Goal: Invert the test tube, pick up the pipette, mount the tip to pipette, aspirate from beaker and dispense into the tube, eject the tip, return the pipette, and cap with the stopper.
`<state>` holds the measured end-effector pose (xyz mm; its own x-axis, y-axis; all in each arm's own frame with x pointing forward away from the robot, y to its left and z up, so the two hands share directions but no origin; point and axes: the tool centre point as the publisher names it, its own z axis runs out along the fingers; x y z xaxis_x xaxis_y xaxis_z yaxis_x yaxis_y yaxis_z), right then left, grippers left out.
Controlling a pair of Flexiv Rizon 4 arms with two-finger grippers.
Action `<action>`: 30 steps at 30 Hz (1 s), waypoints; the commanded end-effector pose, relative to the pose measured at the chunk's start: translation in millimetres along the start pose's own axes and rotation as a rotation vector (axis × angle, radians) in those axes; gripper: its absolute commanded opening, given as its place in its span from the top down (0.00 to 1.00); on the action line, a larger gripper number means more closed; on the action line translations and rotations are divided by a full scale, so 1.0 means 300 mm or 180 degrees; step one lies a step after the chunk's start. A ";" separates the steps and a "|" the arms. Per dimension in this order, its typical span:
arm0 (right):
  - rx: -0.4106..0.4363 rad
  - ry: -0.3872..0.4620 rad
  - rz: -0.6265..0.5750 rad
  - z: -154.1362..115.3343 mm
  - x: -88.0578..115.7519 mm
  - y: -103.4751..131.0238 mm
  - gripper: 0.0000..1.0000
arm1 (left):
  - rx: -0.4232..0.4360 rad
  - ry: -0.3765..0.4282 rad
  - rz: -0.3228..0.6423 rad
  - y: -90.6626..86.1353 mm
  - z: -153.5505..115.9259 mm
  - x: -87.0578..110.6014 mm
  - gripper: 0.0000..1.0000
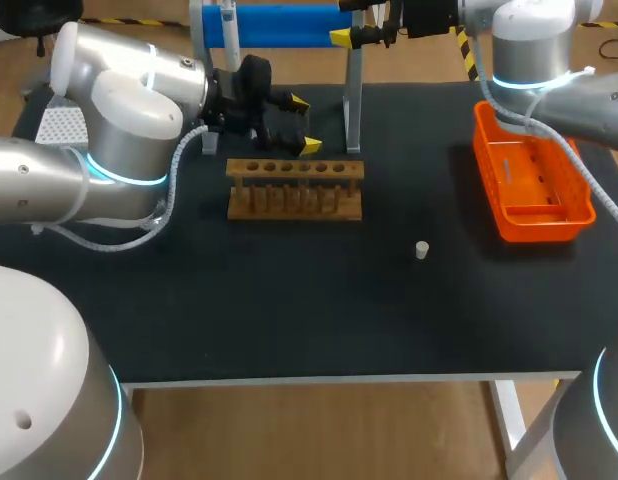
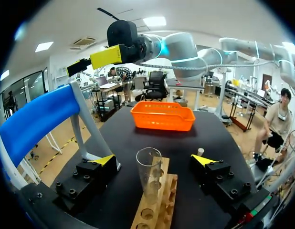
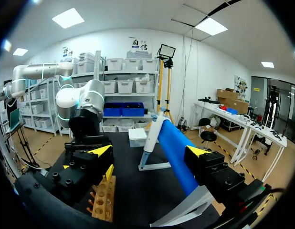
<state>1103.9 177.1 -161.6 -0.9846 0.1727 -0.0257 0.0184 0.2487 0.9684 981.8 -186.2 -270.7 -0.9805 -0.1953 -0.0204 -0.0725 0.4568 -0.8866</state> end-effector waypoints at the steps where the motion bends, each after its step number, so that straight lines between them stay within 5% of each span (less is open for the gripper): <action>1: 0.0014 0.0017 0.0002 -0.003 -0.005 0.002 0.00 | -0.0029 -0.0024 -0.0017 0.007 0.031 -0.008 0.00; 30: 0.0014 0.0017 0.0002 -0.003 -0.005 0.002 0.00 | -0.0298 0.0087 0.0100 0.064 0.085 -0.037 0.00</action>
<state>1103.9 177.1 -161.6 -0.9846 0.1727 -0.0257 0.0184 0.2487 0.9684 993.7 -196.7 -298.2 -0.9864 -0.1603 -0.0370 -0.0558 0.5376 -0.8414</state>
